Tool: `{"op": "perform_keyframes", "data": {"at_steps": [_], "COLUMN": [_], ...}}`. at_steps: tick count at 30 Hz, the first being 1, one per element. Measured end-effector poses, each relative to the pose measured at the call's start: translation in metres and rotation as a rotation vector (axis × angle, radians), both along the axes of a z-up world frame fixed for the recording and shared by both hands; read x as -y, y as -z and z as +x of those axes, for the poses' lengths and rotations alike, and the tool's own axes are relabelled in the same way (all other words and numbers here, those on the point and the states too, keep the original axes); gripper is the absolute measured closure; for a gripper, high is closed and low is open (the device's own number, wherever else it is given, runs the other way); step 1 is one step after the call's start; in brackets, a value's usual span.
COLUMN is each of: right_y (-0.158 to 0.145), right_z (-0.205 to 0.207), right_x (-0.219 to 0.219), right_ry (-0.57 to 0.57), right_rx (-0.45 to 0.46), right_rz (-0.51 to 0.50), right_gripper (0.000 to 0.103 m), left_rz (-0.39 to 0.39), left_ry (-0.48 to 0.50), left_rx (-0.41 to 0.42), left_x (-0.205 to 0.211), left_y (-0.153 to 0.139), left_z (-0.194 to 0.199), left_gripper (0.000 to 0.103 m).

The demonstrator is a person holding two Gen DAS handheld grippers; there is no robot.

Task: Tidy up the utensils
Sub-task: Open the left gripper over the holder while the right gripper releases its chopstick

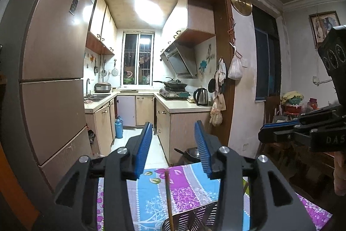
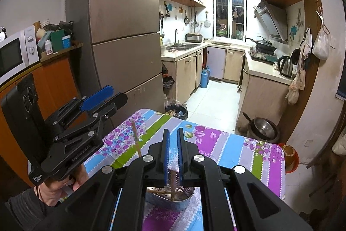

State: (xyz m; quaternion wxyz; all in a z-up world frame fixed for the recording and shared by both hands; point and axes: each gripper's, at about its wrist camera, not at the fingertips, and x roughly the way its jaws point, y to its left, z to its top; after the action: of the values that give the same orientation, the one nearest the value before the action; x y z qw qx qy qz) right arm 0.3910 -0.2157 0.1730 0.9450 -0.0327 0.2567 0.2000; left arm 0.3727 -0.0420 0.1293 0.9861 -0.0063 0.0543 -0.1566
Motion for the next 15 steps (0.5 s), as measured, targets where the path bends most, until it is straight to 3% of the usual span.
{"op": "perform_keyframes", "data": {"at_steps": [7,10,12,15], "right_y": [-0.023,-0.041,-0.048,-0.038], "right_z": [-0.033,-0.082,-0.126,-0.2], "right_x": [0.001,0.001,0.0,-0.001], "right_ry": [0.006,-0.017,-0.036,-0.075], "right_rx": [0.065,0.154,0.231,0.336], "right_rz": [0.016,0.037,0.044,0.074], "right_gripper": [0.092,0.076,0.064,0.055], "left_rz": [0.012,0.049,0.08,0.142], "left_ry": [-0.013,-0.031,-0.039,-0.073], "left_rx": [0.036,0.08,0.126,0.158], "left_x": [-0.008,-0.024,-0.041,-0.071], "left_y": [-0.02,-0.039,-0.044,-0.037], "left_z": [-0.028,-0.073,-0.113,-0.173], "left_gripper": [0.055,0.049,0.038,0.032]}}
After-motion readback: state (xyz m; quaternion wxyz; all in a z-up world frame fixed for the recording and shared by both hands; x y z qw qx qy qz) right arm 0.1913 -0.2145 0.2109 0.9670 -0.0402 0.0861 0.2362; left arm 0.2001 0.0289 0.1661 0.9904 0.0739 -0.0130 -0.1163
